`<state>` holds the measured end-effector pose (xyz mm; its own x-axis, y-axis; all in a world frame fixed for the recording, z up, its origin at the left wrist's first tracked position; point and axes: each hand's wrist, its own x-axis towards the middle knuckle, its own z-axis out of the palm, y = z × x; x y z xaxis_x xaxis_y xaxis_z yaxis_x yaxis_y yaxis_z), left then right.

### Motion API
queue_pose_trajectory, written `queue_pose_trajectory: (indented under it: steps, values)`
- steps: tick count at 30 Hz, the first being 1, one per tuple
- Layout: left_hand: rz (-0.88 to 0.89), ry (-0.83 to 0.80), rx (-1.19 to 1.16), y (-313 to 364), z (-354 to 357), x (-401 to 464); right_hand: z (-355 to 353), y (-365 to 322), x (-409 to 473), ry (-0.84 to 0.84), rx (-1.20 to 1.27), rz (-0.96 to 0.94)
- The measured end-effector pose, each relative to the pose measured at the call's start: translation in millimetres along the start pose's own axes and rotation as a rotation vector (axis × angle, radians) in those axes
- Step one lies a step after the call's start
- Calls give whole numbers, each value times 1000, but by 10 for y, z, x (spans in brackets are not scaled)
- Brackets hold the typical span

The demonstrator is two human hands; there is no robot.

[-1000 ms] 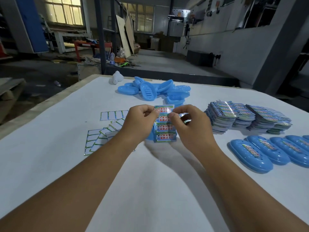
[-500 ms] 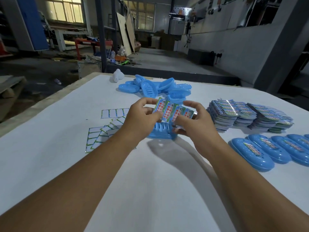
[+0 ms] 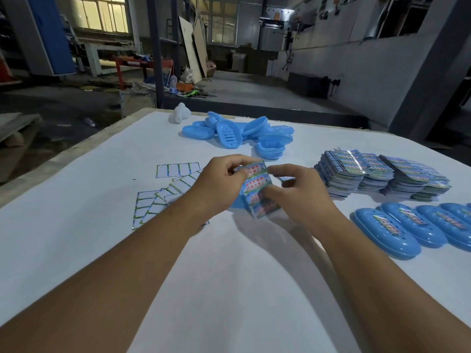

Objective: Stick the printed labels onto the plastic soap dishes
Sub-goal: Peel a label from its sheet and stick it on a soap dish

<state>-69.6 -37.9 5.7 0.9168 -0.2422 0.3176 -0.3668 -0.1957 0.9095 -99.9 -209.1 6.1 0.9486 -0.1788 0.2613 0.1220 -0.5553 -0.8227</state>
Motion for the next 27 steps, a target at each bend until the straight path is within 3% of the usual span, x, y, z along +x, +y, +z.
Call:
queue_pose_trajectory:
  steps: [3, 8, 27]
  values:
    - [-17, -37, -20, 1, 33, -15, -1, -10, -27, -79, 215, -27]
    - [-18, 123, -40, 47, -22, 26, -8, -30, -23, -66, 354, 20]
    - [-32, 140, -14, 96, -48, -3, -19, -20, 28, -15, 368, 108]
